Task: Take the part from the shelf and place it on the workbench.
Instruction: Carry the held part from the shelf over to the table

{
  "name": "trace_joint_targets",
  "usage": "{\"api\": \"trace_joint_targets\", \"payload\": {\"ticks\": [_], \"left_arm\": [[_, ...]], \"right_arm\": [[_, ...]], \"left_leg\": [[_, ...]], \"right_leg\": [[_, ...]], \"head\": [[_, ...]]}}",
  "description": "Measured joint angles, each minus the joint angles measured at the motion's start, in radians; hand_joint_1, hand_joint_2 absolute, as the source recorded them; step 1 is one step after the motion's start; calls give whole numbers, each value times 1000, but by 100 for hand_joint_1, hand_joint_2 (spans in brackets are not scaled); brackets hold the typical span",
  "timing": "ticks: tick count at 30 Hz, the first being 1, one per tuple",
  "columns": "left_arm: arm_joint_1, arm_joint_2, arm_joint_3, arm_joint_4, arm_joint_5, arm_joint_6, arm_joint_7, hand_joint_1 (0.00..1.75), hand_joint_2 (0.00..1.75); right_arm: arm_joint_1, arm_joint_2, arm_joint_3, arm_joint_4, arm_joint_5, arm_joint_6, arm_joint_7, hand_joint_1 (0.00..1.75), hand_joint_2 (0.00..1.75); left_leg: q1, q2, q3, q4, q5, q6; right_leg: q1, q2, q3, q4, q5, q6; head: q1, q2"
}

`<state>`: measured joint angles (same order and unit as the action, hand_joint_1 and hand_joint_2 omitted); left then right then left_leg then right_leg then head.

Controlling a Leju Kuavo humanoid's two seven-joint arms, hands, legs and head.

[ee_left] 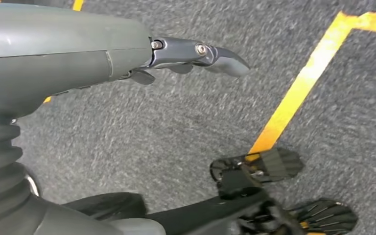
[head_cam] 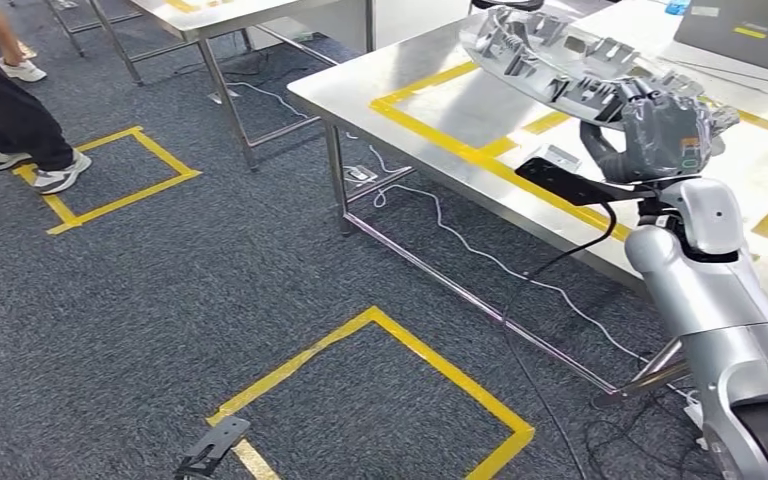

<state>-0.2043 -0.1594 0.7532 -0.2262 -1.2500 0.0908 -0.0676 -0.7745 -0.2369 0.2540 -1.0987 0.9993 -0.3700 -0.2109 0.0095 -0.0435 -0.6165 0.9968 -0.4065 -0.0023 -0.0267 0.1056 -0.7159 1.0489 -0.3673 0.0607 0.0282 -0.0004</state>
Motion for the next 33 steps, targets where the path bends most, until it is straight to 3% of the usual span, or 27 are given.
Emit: {"api": "trace_joint_targets", "payload": {"ticks": [2, 4, 5, 6, 8, 10, 13, 15, 16, 18, 20, 21, 22, 24, 25, 27, 30, 33], "left_arm": [[1, 0, 2, 0, 2, 2, -1, 0, 175], [5, 0, 4, 0, 2, 2, -2, 0, 175], [7, 0, 4, 0, 3, 2, -2, 0, 175], [7, 0, 4, 0, 4, 2, -2, 0, 175], [6, 0, 4, 0, 5, 2, -2, 0, 175], [5, 1, 5, 0, 5, 3, -2, 0, 175], [5, 3, 6, 0, 7, 3, -3, 0, 175], [4, 3, 6, 0, 7, 3, -5, 0, 175], [4, 3, 6, 0, 8, 4, -6, 0, 175], [5, 3, 6, 0, 8, 5, -7, 0, 175], [7, 3, 6, 0, 8, 5, -7, 0, 175], [7, 3, 6, 0, 8, 5, -7, 0, 175], [7, 3, 6, 0, 8, 5, -7, 0, 175], [6, 4, 6, 0, 8, 6, -7, 0, 175], [6, 3, 6, 0, 8, 6, -7, 0, 175], [6, 3, 6, 0, 8, 6, -7, 0, 175], [7, 6, 7, 0, 9, 7, -7, 0, 175], [7, 6, 7, 0, 11, 7, -6, 0, 175]], "right_arm": [[1, -2, -1, -1, 0, 1, 0, 175, 175], [1, -2, -1, -1, 5, -1, 0, 175, 175], [1, -2, -1, -2, 12, -4, 0, 175, 175], [1, -2, -1, -2, 22, -8, 1, 175, 175], [1, -3, -1, -6, 43, -19, 3, 175, 175], [1, -5, -1, -10, 56, -32, 6, 175, 175], [2, -8, -2, -11, 64, -42, 10, 175, 175], [3, -10, -2, -16, 64, -43, 11, 175, 175], [3, -10, -2, -19, 63, -42, 12, 175, 175], [4, -10, -2, -24, 62, -42, 12, 175, 175], [6, -10, -2, -24, 62, -42, 12, 175, 175], [6, -10, -1, -25, 62, -42, 12, 175, 175], [6, -10, -1, -25, 62, -42, 12, 175, 175], [6, -10, -2, -28, 62, -42, 12, 175, 175], [5, -10, -2, -30, 62, -42, 12, 175, 175], [5, -10, -3, -33, 62, -43, 12, 175, 175], [9, -10, -3, -33, 56, -43, 12, 175, 175], [10, -10, -3, -35, 46, -43, 12, 175, 175]], "left_leg": [[-3, 24, 0, -3, 2, 9], [-4, 47, 0, -2, 1, 11], [-4, 57, 0, -2, 0, 11], [-4, 66, 1, -1, 0, 10], [-3, 79, 2, 0, -3, 5], [-7, 85, 1, 3, -4, -5], [-9, 90, -1, 3, -2, -19], [-6, 80, -12, 23, -20, -30], [-5, 71, -30, 61, -44, -35], [-4, 57, -95, 197, -106, -40], [-4, 53, -148, 294, -130, -41], [-4, 53, -147, 286, -113, -39], [-4, 52, -127, 241, -81, -37], [-2, 47, -60, 104, -15, -34], [-2, 43, -35, 52, 0, -32], [-1, 37, -17, 7, 4, -30], [-2, 35, -19, 3, 8, -24], [-4, 30, -22, 4, 11, -15]], "right_leg": [[7, -71, -50, 118, -67, 1], [7, -93, -101, 246, -122, 5], [7, -96, -104, 265, -125, 7], [7, -99, -86, 243, -110, 9], [6, -111, -4, 106, -59, 10], [9, -121, 58, 1, -34, 3], [14, -115, 65, -13, -33, -16], [12, -109, 65, -14, -31, -27], [10, -107, 66, -16, -30, -33], [10, -102, 66, -16, -30, -39], [10, -94, 66, -15, -30, -39], [10, -90, 66, -15, -30, -39], [9, -87, 66, -15, -30, -39], [9, -80, 65, -13, -30, -34], [10, -76, 61, -12, -30, -29], [13, -72, 55, -11, -28, -28], [13, -74, 58, -21, -21, -35], [13, -80, 62, -31, -16, -27]], "head": [[7, 0], [8, 0], [8, 0], [8, 0], [8, 0], [8, 0], [7, 0], [6, 0], [6, 0], [5, 0], [6, 0], [6, 0], [6, 0], [5, 0], [6, 0], [6, 0], [6, 0], [6, 0]]}}
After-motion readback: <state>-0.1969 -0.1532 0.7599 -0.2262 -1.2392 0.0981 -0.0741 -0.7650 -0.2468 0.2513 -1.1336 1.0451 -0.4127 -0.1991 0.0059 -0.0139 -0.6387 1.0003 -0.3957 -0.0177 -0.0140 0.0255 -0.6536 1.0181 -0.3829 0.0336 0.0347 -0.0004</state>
